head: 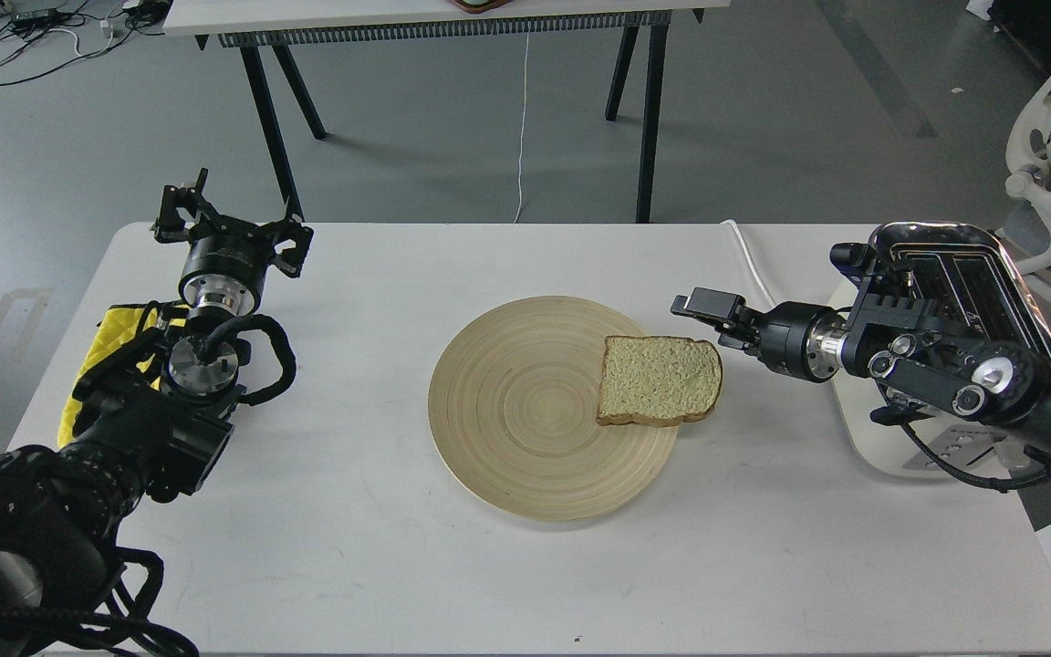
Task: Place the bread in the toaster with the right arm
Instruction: 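Lower the open right gripper to the bread slice edge on the plate, then close the right gripper on the bread slice edge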
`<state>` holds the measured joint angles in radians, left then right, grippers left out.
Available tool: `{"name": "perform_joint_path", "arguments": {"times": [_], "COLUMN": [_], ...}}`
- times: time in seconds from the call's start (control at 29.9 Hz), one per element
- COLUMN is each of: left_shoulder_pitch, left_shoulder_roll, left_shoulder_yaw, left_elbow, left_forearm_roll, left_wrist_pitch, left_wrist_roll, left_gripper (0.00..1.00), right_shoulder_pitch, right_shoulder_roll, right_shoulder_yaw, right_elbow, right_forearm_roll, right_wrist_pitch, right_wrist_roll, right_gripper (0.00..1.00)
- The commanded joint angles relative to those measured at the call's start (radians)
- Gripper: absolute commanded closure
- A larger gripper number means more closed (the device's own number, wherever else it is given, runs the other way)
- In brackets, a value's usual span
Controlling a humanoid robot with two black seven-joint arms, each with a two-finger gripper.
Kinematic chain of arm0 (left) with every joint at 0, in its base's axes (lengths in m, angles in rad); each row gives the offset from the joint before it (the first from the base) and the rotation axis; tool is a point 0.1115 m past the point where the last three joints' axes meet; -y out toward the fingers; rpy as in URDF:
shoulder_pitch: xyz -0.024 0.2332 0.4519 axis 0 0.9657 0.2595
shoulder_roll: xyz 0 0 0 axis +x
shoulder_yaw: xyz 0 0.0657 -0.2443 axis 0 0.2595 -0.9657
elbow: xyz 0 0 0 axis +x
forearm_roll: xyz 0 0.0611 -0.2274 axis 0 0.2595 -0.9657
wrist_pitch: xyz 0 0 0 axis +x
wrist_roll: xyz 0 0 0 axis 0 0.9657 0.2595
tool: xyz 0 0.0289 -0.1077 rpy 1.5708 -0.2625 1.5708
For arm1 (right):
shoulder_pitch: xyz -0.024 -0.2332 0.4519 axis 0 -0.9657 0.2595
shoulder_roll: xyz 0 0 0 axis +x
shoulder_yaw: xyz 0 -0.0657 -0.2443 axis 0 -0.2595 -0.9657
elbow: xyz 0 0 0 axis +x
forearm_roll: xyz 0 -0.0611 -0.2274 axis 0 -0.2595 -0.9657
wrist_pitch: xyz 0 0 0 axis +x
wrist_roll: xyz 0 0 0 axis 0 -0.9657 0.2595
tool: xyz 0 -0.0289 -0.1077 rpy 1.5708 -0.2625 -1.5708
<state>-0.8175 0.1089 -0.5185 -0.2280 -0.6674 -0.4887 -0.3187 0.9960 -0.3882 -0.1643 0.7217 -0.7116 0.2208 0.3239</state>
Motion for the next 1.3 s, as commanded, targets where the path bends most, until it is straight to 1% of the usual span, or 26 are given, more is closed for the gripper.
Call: {"name": "perform_joint_path", "arguments": {"times": [0.0, 0.27, 0.4, 0.54, 0.67, 0.74, 0.84, 0.97, 1.04, 1.07, 1.14, 1.2, 1.27], "left_shoulder_pitch": [0.0, 0.0, 0.0, 0.0, 0.0, 0.0, 0.0, 0.0, 0.0, 0.0, 0.0, 0.0, 0.0], "left_shoulder_roll": [0.0, 0.0, 0.0, 0.0, 0.0, 0.0, 0.0, 0.0, 0.0, 0.0, 0.0, 0.0, 0.0], "left_shoulder_yaw": [0.0, 0.0, 0.0, 0.0, 0.0, 0.0, 0.0, 0.0, 0.0, 0.0, 0.0, 0.0, 0.0], "left_elbow": [0.001, 0.001, -0.001, 0.001, 0.001, -0.001, 0.001, 0.001, 0.001, 0.001, 0.001, -0.001, 0.001], "left_forearm_roll": [0.0, 0.0, 0.0, 0.0, 0.0, 0.0, 0.0, 0.0, 0.0, 0.0, 0.0, 0.0, 0.0], "left_wrist_pitch": [0.0, 0.0, 0.0, 0.0, 0.0, 0.0, 0.0, 0.0, 0.0, 0.0, 0.0, 0.0, 0.0], "left_wrist_roll": [0.001, 0.001, 0.0, 0.001, 0.001, 0.0, 0.0, 0.0, 0.0, 0.0, 0.001, 0.0, 0.001], "left_gripper": [0.0, 0.0, 0.0, 0.0, 0.0, 0.0, 0.0, 0.0, 0.0, 0.0, 0.0, 0.0, 0.0], "right_shoulder_pitch": [-0.013, -0.017, -0.017, -0.017, -0.022, -0.022, -0.022, -0.023, -0.023, -0.023, -0.03, -0.039, -0.042], "right_shoulder_roll": [0.002, 0.005, 0.006, 0.008, 0.005, 0.0, -0.003, -0.02, -0.032, -0.043, -0.054, -0.054, -0.057], "right_shoulder_yaw": [-0.001, -0.003, -0.001, 0.002, 0.0, 0.002, 0.0, -0.003, -0.007, -0.009, -0.006, -0.003, -0.003], "right_elbow": [0.007, 0.008, 0.044, 0.064, 0.088, 0.099, 0.099, 0.108, 0.122, 0.131, 0.139, 0.139, 0.139], "right_forearm_roll": [0.0, 0.0, 0.0, 0.0, 0.0, 0.0, 0.0, -0.002, -0.003, -0.003, -0.005, -0.005, -0.003], "right_wrist_pitch": [0.002, 0.014, 0.014, 0.014, 0.014, 0.014, 0.011, 0.011, 0.009, 0.009, -0.003, -0.009, -0.009], "right_wrist_roll": [-0.003, -0.006, -0.026, -0.029, -0.031, -0.031, -0.031, -0.029, -0.029, -0.028, -0.028, -0.028, -0.026], "right_gripper": [0.01, 0.01, 0.01, 0.01, 0.03, 0.05, 0.12, 0.32, 0.39, 0.44, 0.62, 0.65, 0.71]}}
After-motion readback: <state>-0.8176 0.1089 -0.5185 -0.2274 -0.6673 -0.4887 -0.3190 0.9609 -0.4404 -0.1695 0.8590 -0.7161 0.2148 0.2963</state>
